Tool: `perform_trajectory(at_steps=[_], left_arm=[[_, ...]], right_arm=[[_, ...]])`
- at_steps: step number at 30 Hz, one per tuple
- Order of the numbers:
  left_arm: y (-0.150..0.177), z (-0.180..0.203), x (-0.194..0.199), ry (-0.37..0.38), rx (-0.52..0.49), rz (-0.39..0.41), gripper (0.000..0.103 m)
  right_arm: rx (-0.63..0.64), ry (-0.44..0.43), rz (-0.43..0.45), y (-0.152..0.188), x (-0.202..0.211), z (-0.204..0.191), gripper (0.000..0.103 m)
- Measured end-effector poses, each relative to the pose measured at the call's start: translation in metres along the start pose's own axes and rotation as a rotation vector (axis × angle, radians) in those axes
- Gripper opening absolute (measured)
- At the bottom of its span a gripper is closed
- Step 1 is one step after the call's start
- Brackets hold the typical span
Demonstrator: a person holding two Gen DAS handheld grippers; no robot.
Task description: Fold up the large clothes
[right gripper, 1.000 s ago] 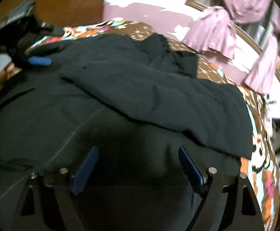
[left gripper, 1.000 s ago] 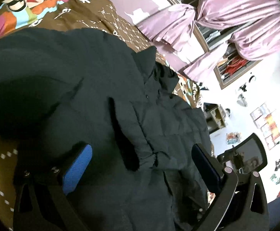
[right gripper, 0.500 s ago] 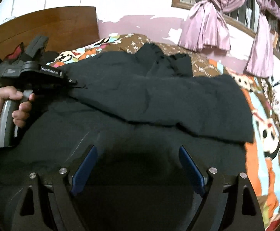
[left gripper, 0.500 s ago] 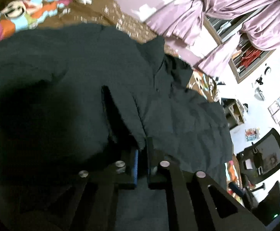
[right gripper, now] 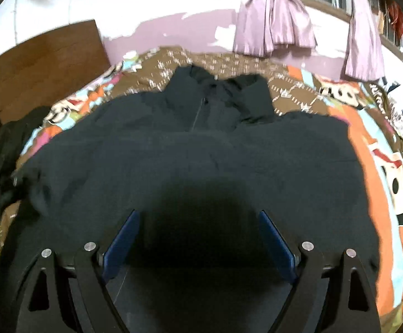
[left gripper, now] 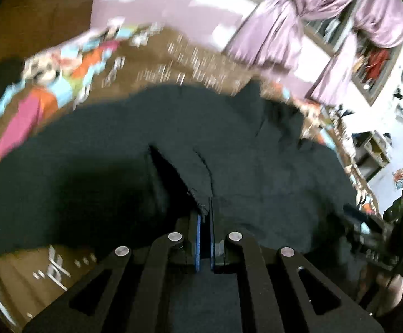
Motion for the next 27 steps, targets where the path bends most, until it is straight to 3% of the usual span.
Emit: perform_trajectory(at_steps=[2,5,9,12,14,15,18,22,25,27], left_arm=[[0.009,-0.005,-0.017,-0.009,0.01,-0.027,0.003],[0.014,-0.015,-0.026,0.031,0.051,-0.042,0.005],[0.01,-0.017,-0.023,0.064,0.099,-0.062,0.006],[0.006,-0.022,-0.009,0.062,0.139,-0.067,0.022],[0.004,-0.024,0.008,0.005,0.132,-0.044,0.064],[0.004,-0.027,0.017,-0.012,0.135,-0.026,0.07],[0.007,-0.037,0.042,-0.02,0.141,-0.024,0.075],[0.013,-0.067,0.065,-0.106,0.19,-0.091,0.081],[0.023,-0.104,0.086,-0.189,0.254,-0.125,0.081],[0.032,-0.138,0.104,-0.288,0.324,-0.104,0.081]], right_arm=[[0.023,0.029,-0.054,0.002,-0.02,-0.001,0.086],[0.058,0.064,-0.16,0.014,-0.05,0.002,0.099],[0.034,0.034,-0.147,0.027,-0.057,0.011,0.102],[0.051,0.048,-0.14,0.031,-0.055,0.009,0.102],[0.051,0.046,-0.129,0.033,-0.054,0.009,0.103],[0.054,0.045,-0.117,0.034,-0.053,0.008,0.103],[0.068,0.042,-0.076,0.036,-0.048,0.008,0.103],[0.082,0.049,-0.034,0.036,-0.045,0.006,0.103],[0.095,0.06,-0.014,0.038,-0.043,0.003,0.103],[0.098,0.066,-0.01,0.037,-0.042,0.002,0.103]])
Point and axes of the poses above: each gripper's, at about its wrist camera, not at the fingertips, and x roughly against the way its jaws point, z to its right, y to its underside, the point moved 3 cm from there along -x, roughly the way its jaws point, and after that the axes turned 12 degrees about -y, right-handed, at the moved point
